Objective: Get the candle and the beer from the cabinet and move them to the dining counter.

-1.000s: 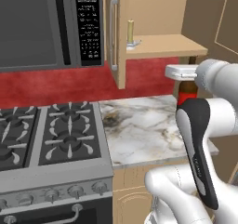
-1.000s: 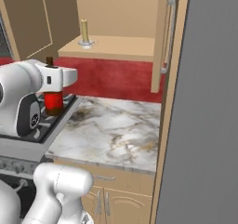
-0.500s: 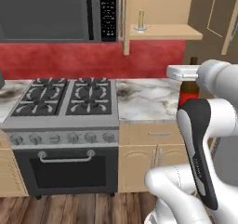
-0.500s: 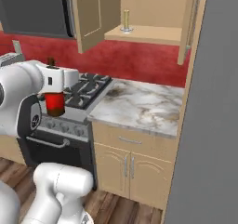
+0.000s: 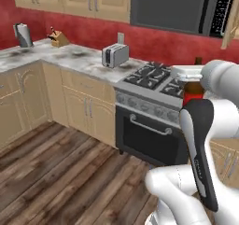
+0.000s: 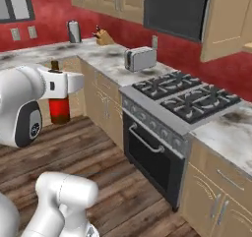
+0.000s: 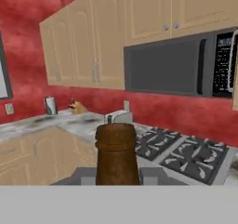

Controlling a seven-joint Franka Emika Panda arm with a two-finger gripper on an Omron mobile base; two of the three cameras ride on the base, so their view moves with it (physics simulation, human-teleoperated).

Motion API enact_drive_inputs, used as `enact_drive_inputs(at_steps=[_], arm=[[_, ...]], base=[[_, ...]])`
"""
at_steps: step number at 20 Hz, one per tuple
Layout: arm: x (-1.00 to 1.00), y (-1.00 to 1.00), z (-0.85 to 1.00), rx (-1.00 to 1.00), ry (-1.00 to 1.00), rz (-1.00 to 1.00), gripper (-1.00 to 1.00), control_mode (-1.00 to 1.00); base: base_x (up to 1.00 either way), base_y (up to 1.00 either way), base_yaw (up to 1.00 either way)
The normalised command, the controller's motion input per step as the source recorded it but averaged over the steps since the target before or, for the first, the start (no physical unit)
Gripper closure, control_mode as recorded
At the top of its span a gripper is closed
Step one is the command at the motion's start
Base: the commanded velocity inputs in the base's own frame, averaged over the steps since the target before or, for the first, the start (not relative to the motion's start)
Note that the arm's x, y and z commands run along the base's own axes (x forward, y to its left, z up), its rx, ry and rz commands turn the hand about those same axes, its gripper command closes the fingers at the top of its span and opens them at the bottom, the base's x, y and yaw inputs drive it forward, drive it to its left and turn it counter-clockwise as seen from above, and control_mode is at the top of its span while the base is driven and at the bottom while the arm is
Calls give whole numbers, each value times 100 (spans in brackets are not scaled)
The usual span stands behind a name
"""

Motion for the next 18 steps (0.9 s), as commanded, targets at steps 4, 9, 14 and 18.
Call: enact_drive_inputs(at_steps=[4, 9, 14, 18], arm=[[0, 0, 0, 0, 0, 0, 100, 100], [0, 0, 0, 0, 0, 0, 100, 100], [0, 0, 0, 0, 0, 0, 100, 100], [0, 0, 0, 0, 0, 0, 100, 100]], base=[[-32, 0, 100], [-32, 0, 100], [-52, 1, 99], [-55, 0, 98]])
